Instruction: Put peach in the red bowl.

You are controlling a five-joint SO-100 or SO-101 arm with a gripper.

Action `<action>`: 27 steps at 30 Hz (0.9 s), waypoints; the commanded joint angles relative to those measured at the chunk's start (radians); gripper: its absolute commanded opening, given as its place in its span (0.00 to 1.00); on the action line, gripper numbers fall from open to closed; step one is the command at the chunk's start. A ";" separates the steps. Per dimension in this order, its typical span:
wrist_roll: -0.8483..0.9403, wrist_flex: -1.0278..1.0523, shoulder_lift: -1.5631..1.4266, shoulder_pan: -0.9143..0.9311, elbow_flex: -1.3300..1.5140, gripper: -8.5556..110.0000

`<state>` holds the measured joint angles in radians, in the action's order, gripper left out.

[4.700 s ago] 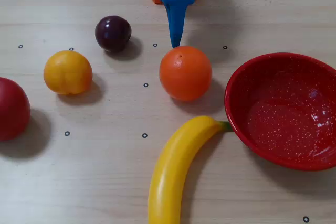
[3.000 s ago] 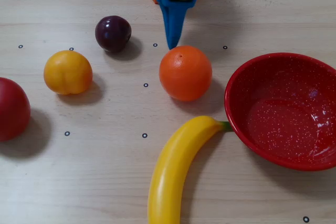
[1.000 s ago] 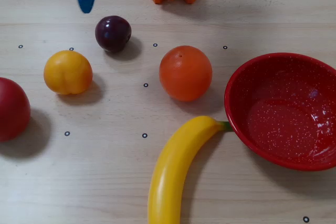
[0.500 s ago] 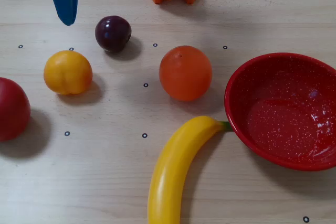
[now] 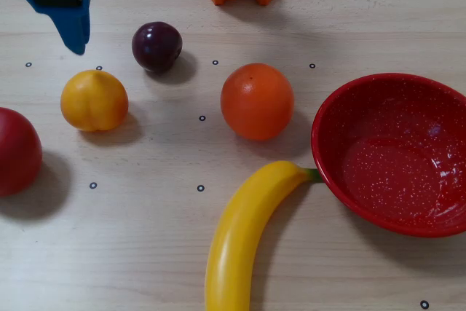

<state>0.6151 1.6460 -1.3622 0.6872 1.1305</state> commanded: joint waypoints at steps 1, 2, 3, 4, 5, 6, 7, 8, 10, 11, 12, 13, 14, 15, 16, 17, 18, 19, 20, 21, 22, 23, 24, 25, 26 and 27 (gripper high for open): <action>0.040 0.028 -0.032 0.018 -0.098 0.18; 0.040 0.034 -0.025 0.017 -0.103 0.21; 0.040 0.044 -0.017 0.015 -0.110 0.22; 0.041 0.049 -0.011 0.014 -0.115 0.23; 0.043 0.055 -0.005 0.012 -0.120 0.24; 0.046 0.064 0.000 0.012 -0.123 0.26; 0.051 0.071 0.006 0.012 -0.123 0.28; 0.055 0.072 0.011 0.012 -0.123 0.29; 0.072 0.075 0.020 0.017 -0.123 0.31; 0.081 0.075 0.021 0.020 -0.123 0.32; 0.094 0.075 0.026 0.025 -0.123 0.34; 0.110 0.075 0.028 0.029 -0.123 0.36; 0.129 0.078 0.029 0.035 -0.121 0.37; 0.150 0.081 0.032 0.041 -0.120 0.38; 0.164 0.081 0.034 0.049 -0.120 0.38; 0.181 0.081 0.037 0.054 -0.120 0.39; 0.195 0.080 0.038 0.060 -0.120 0.39; 0.210 0.080 0.040 0.066 -0.120 0.40; 0.227 0.080 0.041 0.072 -0.120 0.40; 0.242 0.081 0.043 0.078 -0.120 0.40; 0.252 0.078 0.044 0.083 -0.120 0.40; 0.262 0.077 0.049 0.089 -0.120 0.40; 0.268 0.072 0.054 0.092 -0.120 0.40; 0.272 0.067 0.058 0.094 -0.120 0.40; 0.273 0.060 0.064 0.095 -0.120 0.40; 0.276 0.057 0.069 0.097 -0.120 0.40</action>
<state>0.8575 1.7089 -1.2456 0.7501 1.1183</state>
